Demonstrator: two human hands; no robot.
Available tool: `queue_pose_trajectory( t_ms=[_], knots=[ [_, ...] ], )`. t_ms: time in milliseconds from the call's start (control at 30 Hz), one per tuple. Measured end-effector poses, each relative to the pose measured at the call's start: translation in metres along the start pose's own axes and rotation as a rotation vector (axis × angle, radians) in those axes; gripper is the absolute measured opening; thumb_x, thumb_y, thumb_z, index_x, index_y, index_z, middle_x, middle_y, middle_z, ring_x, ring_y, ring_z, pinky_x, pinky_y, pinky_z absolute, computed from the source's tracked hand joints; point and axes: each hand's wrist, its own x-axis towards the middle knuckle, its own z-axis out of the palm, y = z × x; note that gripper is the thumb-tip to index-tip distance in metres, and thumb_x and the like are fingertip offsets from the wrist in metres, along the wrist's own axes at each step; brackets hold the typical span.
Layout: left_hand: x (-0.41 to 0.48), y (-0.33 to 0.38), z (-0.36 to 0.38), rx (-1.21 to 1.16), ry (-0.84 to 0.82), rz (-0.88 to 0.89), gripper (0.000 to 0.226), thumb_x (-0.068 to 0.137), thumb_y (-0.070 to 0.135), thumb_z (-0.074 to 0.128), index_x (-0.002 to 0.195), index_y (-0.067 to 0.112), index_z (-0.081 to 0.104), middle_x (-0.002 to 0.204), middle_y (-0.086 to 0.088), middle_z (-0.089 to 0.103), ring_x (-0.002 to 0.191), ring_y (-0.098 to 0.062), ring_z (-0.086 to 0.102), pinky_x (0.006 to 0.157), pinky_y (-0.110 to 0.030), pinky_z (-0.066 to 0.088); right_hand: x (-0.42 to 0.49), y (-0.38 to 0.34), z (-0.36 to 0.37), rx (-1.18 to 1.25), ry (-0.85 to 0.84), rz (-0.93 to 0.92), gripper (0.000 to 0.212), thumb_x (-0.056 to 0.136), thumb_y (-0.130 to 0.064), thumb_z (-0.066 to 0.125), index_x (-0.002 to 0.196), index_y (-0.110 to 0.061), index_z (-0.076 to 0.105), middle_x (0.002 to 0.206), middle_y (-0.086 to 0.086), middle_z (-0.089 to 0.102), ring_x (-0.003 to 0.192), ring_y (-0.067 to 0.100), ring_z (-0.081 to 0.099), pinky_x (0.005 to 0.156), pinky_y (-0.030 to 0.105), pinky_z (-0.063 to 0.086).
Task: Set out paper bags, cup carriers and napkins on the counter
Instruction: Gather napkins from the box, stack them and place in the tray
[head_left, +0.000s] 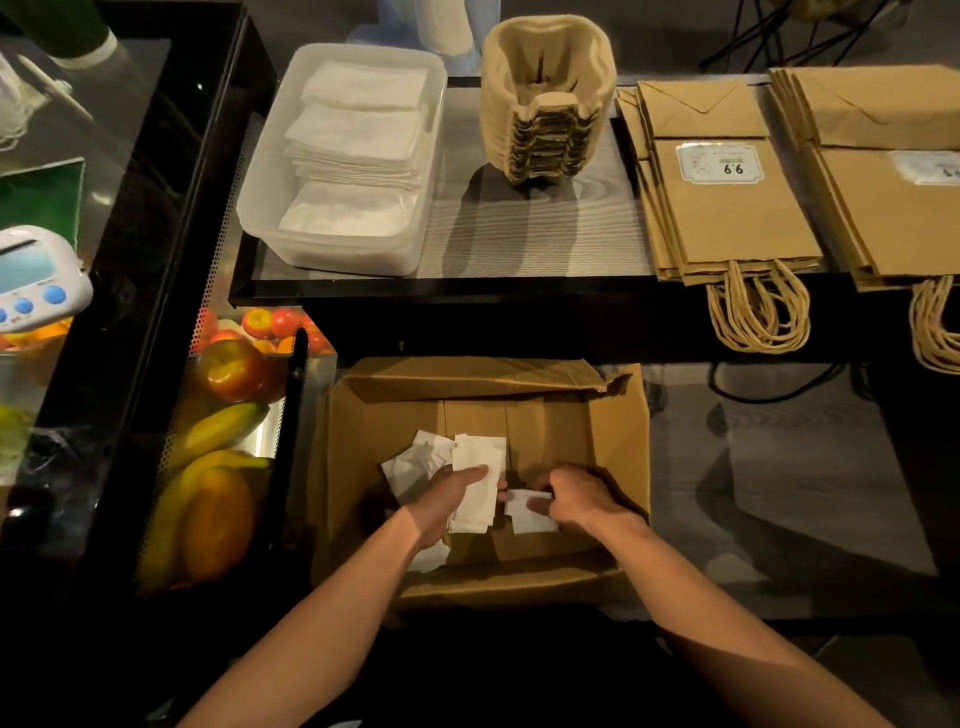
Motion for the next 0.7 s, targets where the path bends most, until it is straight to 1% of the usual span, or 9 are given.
queue_pose_trajectory(
  t_ms=[67,133,233,300,367,467,533,600,700],
  knots=[
    [0.000,0.000,0.000,0.023,0.088,0.019,0.046,0.100,0.035,0.063,0.140,0.015,0.052,0.121,-0.006,0.070,0.111,-0.026,0.067,0.085,-0.038,0.057,-0.002,-0.003,-0.006,0.130,0.006,-0.027,0.030,0.100,-0.043,0.059,0.123,-0.023,0.063,0.119,-0.002,0.064,0.101,0.013,0.058,0.084,0.028,0.048],
    [0.003,-0.001,0.000,0.045,0.139,0.039,0.078,0.087,0.053,0.074,0.151,0.019,0.042,0.144,-0.004,0.056,0.133,-0.031,0.052,0.107,-0.045,0.046,-0.007,-0.007,-0.011,0.268,0.029,-0.049,0.030,0.103,-0.047,0.052,0.115,-0.023,0.063,0.112,-0.003,0.063,0.095,0.011,0.058,0.075,0.026,0.047],
    [0.002,0.002,0.000,0.050,0.131,0.097,0.103,0.061,0.067,0.086,0.147,0.026,0.045,0.144,-0.001,0.055,0.136,-0.031,0.048,0.117,-0.051,0.036,-0.011,-0.014,-0.015,0.468,0.034,-0.035,0.035,0.103,-0.054,0.045,0.101,-0.023,0.061,0.105,-0.001,0.063,0.091,0.011,0.059,0.079,0.028,0.050],
    [-0.003,0.005,0.000,0.039,0.098,0.108,0.094,0.061,0.059,0.091,0.140,0.027,0.051,0.137,0.000,0.060,0.131,-0.028,0.051,0.116,-0.053,0.037,-0.015,-0.022,-0.018,0.633,0.023,0.007,0.048,0.101,-0.060,0.042,0.122,-0.022,0.062,0.122,0.004,0.064,0.107,0.016,0.061,0.092,0.032,0.050],
    [-0.007,0.007,0.001,0.015,0.071,0.108,0.069,0.076,0.038,0.088,0.135,0.026,0.054,0.130,-0.001,0.064,0.124,-0.025,0.056,0.113,-0.051,0.042,-0.022,-0.030,-0.022,0.744,0.018,0.045,0.063,0.102,-0.060,0.040,0.148,-0.017,0.046,0.142,0.007,0.054,0.129,0.024,0.052,0.101,0.034,0.042],
    [-0.008,0.004,0.001,-0.007,0.071,0.122,0.055,0.083,0.018,0.083,0.130,0.024,0.055,0.122,-0.005,0.066,0.114,-0.025,0.062,0.101,-0.047,0.055,-0.030,-0.033,-0.022,0.869,0.014,0.020,0.070,0.102,-0.060,0.040,0.156,-0.016,0.032,0.158,0.011,0.036,0.146,0.030,0.034,0.116,0.042,0.028],
    [-0.009,0.002,0.000,0.008,0.090,0.139,0.051,0.084,0.015,0.082,0.127,0.024,0.057,0.119,-0.003,0.068,0.113,-0.024,0.062,0.103,-0.050,0.053,-0.030,-0.031,-0.018,0.955,0.014,-0.022,0.076,0.095,-0.064,0.052,0.156,-0.026,0.030,0.161,0.007,0.032,0.146,0.029,0.034,0.118,0.044,0.027],
    [-0.010,-0.001,-0.001,-0.001,0.111,0.149,0.044,0.086,0.012,0.080,0.123,0.025,0.060,0.115,-0.001,0.070,0.111,-0.023,0.064,0.101,-0.049,0.054,-0.028,-0.028,-0.012,0.929,-0.001,-0.104,0.063,0.090,-0.052,0.068,0.143,-0.031,0.042,0.150,0.000,0.047,0.134,0.021,0.048,0.111,0.039,0.043],
    [-0.016,-0.003,-0.003,-0.030,0.133,0.143,0.047,0.087,0.012,0.079,0.127,0.022,0.057,0.113,-0.004,0.068,0.105,-0.023,0.065,0.080,-0.038,0.058,-0.020,-0.029,-0.006,0.789,0.086,-0.128,0.035,0.098,-0.037,0.065,0.130,-0.026,0.056,0.130,-0.005,0.062,0.117,0.015,0.060,0.092,0.034,0.057]
  ],
)
